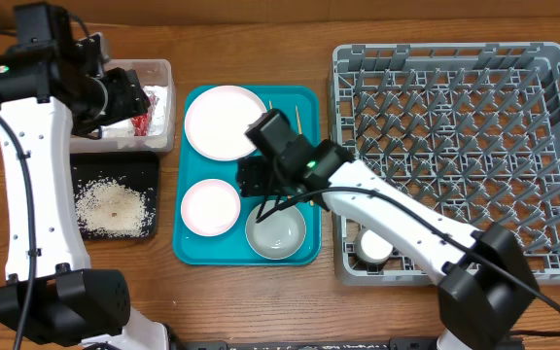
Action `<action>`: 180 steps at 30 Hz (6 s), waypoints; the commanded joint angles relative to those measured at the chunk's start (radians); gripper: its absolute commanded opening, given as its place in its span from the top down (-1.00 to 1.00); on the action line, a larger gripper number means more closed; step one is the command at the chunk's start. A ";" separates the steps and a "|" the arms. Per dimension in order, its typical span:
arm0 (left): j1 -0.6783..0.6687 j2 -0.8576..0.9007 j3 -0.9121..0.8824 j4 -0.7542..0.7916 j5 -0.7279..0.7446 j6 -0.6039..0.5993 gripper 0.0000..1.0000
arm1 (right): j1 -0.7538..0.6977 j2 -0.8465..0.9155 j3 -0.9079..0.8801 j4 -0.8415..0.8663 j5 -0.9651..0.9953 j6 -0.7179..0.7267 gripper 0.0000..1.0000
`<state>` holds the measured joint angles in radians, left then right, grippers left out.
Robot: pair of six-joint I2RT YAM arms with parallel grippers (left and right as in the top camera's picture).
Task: Sort waste into correct bins and load items into the dishwasher
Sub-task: 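Reach the right gripper to the pink bowl and grasp its rim, then lift the pink bowl with the right gripper and move it over the rack, then lower the pink bowl into the rack and open the right gripper, then move the right gripper to the small white bowl and grasp its rim, then lift the white bowl with the right gripper and carry it over the rack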
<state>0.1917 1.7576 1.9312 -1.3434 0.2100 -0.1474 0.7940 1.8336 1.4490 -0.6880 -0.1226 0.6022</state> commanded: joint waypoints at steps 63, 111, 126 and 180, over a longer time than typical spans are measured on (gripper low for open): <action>0.017 -0.019 0.021 0.002 0.011 0.013 -1.00 | -0.118 -0.211 0.053 -0.343 1.130 0.056 0.92; 0.018 -0.019 0.021 0.002 0.011 0.013 -1.00 | -0.220 0.205 0.048 0.245 1.310 -0.607 0.39; 0.018 -0.019 0.021 0.002 0.011 0.013 -0.99 | -0.159 -0.001 0.165 -0.050 0.685 -0.443 -0.83; 0.018 -0.019 0.021 0.002 0.011 0.013 -0.99 | -0.010 -0.101 0.070 -0.410 0.314 -0.155 0.92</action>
<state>0.2054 1.7576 1.9320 -1.3434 0.2100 -0.1467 0.7971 1.7943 1.3731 -1.0630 0.0639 0.3855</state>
